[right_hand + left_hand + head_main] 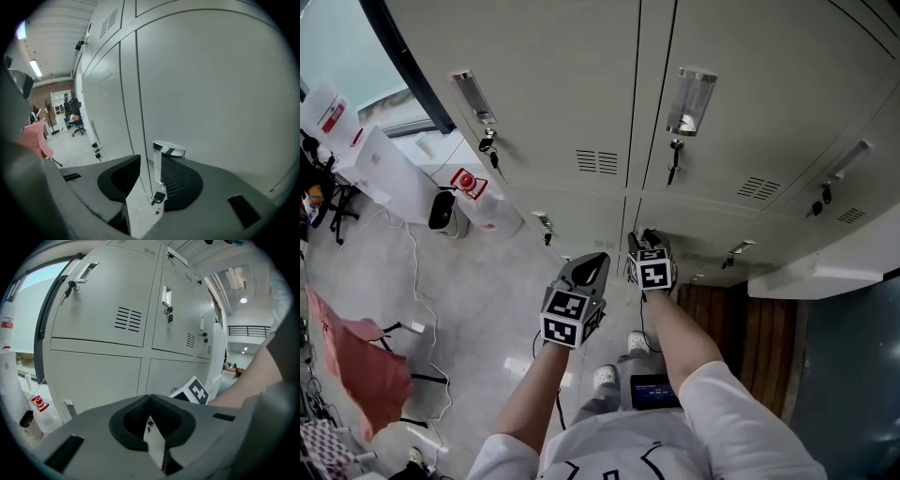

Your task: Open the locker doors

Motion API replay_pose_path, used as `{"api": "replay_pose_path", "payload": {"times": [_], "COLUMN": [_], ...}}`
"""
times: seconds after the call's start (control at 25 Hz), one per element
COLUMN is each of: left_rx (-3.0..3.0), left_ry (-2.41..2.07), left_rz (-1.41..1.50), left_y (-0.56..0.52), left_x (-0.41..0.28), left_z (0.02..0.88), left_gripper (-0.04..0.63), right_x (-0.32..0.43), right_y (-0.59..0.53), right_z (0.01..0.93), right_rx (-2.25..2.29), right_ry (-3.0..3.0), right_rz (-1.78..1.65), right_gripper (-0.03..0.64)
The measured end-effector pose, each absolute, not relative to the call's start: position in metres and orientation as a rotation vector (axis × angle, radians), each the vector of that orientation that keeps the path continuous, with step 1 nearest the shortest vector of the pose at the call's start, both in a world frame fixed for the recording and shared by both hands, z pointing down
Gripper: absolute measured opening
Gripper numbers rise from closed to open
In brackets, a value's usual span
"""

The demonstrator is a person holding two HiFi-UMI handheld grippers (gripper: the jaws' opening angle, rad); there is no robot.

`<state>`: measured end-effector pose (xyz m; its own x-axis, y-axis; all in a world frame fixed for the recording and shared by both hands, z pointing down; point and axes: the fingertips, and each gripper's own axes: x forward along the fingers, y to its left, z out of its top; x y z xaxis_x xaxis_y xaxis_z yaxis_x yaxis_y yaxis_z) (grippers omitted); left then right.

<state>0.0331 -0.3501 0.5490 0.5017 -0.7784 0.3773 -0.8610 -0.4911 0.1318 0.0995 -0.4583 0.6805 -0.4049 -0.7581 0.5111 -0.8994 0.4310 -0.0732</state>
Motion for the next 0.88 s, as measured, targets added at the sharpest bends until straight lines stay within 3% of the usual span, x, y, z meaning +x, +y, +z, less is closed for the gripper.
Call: {"api": "replay_pose_path", "payload": {"times": [0.88], "left_rx": [2.496], "left_ry": [-1.317], "left_rz": [0.409], "left_y": [-0.306], "left_x": [0.037], "left_z": [0.55], "left_gripper": [0.017], "right_x": [0.108], "right_y": [-0.398], "right_z": [0.681], "right_rx": [1.534], "right_ry": [-2.203], "right_rz": [0.576], "right_gripper": [0.129]}}
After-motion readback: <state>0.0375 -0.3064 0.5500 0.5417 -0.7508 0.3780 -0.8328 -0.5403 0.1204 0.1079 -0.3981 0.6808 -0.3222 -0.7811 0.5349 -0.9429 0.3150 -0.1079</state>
